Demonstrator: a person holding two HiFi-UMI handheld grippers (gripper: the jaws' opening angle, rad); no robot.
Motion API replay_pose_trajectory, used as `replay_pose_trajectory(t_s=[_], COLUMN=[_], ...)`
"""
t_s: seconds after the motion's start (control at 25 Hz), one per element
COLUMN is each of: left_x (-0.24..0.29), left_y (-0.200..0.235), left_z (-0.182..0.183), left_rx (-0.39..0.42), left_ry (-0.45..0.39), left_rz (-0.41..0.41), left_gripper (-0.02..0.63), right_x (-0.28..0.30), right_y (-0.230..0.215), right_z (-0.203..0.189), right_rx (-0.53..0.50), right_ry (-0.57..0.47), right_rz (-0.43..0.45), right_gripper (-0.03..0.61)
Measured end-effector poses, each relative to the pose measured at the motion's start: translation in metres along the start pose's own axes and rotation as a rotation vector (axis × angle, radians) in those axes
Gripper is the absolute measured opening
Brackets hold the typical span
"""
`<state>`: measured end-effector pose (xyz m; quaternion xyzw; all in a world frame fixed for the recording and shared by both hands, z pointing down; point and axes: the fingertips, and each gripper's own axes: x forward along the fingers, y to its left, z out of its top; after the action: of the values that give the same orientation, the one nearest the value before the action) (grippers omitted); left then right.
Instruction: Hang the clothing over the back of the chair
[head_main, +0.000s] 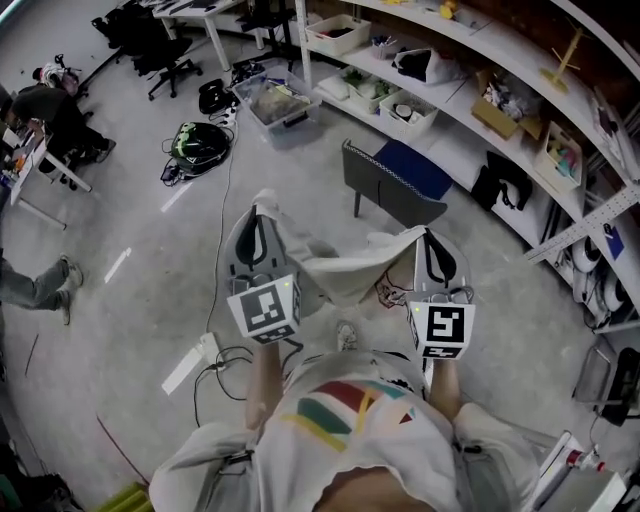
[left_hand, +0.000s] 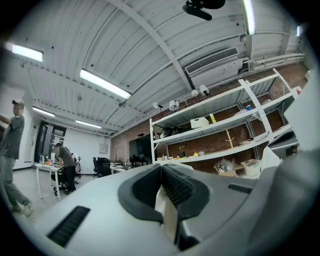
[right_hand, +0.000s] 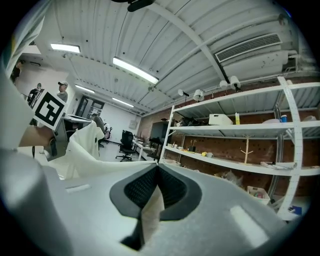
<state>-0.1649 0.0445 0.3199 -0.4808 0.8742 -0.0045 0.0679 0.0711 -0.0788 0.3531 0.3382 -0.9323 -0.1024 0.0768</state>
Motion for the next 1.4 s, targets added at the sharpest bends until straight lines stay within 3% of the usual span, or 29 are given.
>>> replay_pose_trajectory(t_s=[0.28, 0.6, 1.4], left_x=[0.052, 0.094, 0.176], left_y=[-0.007, -0.021, -0.020], left_z=[0.002, -0.004, -0.004], left_rx=[-0.005, 0.007, -0.016], left_ry=[0.007, 0.027, 0.001], left_rz=[-0.005, -0.084, -0.242], left_gripper=[0.014, 0.014, 0.014], right_x=[0.052, 0.084, 0.106], right_y=[-0.025, -0.051, -0.061], right_z=[0.012, 0.013, 0.013], right_rx=[0.008, 0.043, 0.056], right_ry=[-0.016, -0.003, 0.064], right_rz=[-0.013, -0.096, -0.284], right_gripper=[0.008, 0.008, 0.008])
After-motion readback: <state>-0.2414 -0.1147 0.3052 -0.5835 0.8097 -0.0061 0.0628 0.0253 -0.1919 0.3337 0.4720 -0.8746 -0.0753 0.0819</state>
